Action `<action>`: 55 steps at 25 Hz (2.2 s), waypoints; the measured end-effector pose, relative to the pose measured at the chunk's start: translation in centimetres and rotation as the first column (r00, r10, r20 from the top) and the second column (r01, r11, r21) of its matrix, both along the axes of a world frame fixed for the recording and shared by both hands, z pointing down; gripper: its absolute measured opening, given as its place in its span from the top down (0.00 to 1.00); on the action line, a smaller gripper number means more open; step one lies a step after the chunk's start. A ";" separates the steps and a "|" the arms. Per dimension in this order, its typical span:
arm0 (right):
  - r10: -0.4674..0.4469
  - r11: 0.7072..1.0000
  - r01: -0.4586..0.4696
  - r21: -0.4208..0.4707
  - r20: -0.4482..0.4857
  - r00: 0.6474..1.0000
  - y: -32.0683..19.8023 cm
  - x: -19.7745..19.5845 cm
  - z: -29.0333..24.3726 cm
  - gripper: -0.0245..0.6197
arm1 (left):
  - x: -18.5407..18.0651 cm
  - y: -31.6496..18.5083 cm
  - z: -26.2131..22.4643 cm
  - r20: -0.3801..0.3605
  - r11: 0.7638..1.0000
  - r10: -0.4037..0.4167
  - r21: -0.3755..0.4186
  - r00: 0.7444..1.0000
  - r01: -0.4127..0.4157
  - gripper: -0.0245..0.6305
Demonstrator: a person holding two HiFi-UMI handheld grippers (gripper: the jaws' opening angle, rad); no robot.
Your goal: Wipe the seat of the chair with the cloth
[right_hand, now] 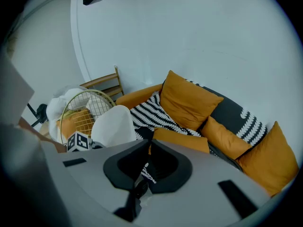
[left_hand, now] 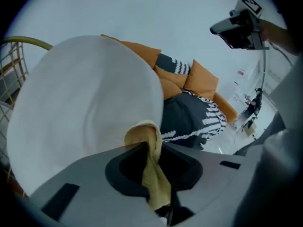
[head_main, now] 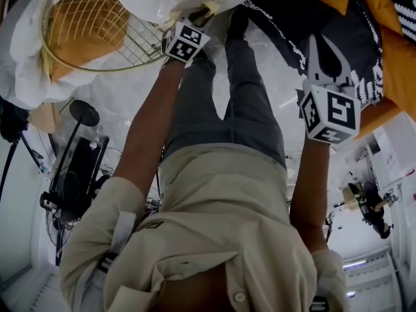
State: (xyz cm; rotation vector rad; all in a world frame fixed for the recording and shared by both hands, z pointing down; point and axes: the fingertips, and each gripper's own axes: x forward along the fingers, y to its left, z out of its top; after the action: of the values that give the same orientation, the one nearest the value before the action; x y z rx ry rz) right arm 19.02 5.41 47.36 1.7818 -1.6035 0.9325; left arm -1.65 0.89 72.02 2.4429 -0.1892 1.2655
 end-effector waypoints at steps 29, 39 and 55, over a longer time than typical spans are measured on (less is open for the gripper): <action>0.002 1.000 -0.002 -0.012 -0.003 1.000 0.7 0.3 0.4 0.92 | -15.1 -18.5 -3.2 0.103 0.929 -0.285 0.275 0.953 0.248 0.85; -0.012 1.000 0.012 -0.016 -0.001 1.000 0.0 -0.5 0.6 0.92 | -6.9 2.9 3.5 0.121 0.989 -0.100 -0.095 0.988 0.111 0.85; 0.014 1.000 -0.014 -0.011 0.005 1.000 0.3 0.5 0.5 0.92 | -9.7 -25.3 -10.7 -0.090 0.864 -0.315 0.385 0.945 0.325 0.85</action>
State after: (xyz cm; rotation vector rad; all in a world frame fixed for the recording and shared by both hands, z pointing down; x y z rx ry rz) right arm 19.52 5.70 47.88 1.7865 -1.5883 0.9510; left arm -11.36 -24.41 61.34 2.6017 -0.8882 1.1305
